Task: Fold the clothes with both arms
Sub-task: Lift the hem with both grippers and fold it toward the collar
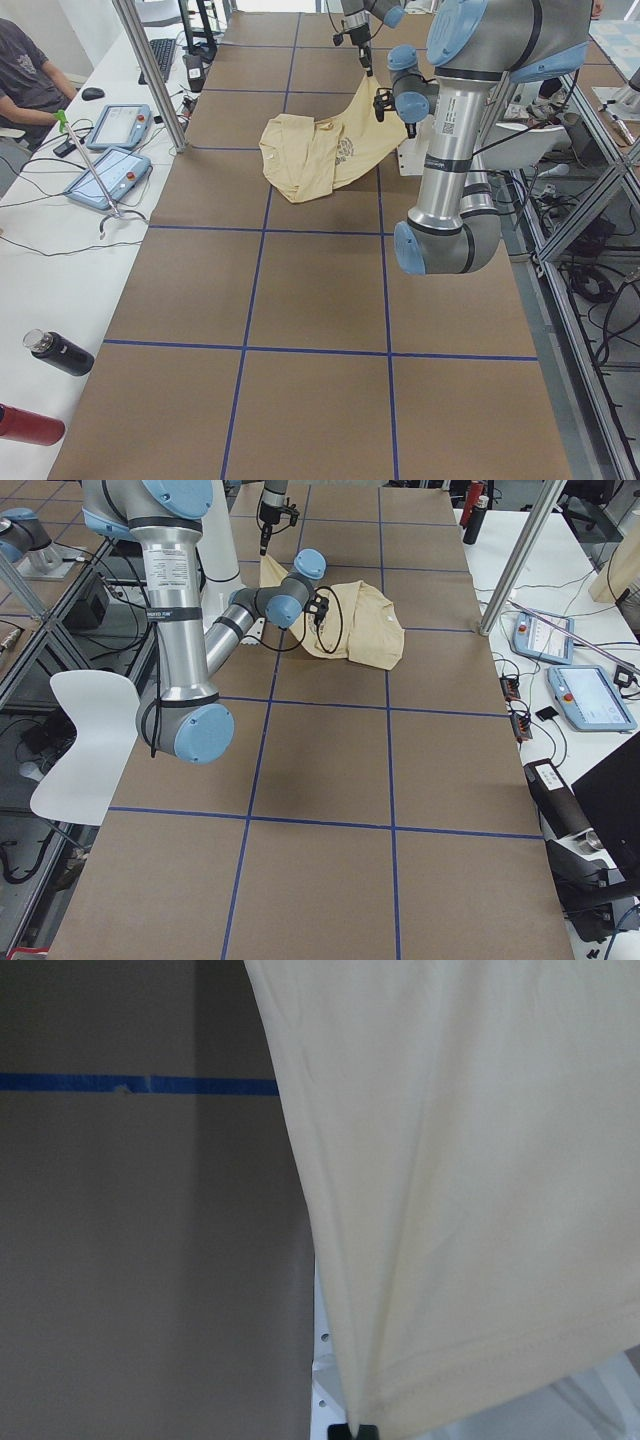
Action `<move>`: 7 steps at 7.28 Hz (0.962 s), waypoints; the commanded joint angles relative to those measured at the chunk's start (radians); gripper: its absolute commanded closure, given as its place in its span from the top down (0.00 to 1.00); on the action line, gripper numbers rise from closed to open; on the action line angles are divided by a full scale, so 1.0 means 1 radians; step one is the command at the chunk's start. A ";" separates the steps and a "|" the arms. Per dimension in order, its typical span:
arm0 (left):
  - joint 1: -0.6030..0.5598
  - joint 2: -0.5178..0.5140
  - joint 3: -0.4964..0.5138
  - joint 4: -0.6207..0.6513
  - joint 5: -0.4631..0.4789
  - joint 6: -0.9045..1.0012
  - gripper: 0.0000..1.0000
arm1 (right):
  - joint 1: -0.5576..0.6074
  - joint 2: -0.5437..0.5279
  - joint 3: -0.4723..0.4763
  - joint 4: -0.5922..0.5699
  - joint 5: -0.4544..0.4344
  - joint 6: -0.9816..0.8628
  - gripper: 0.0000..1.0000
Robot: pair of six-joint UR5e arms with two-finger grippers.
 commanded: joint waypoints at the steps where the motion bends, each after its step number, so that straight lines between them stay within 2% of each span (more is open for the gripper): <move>1: -0.155 -0.057 0.010 0.003 -0.006 0.086 0.00 | 0.148 0.078 -0.058 0.001 0.002 -0.008 0.00; 3: -0.333 -0.089 0.108 -0.003 -0.084 0.204 0.00 | 0.204 0.211 -0.179 0.001 -0.011 -0.010 0.00; 4: -0.419 -0.103 0.152 0.000 -0.092 0.279 0.00 | 0.207 0.233 -0.216 0.002 -0.026 -0.031 0.00; 7: -0.507 -0.121 0.180 0.000 -0.111 0.306 0.00 | 0.218 0.252 -0.256 0.007 -0.063 -0.100 0.00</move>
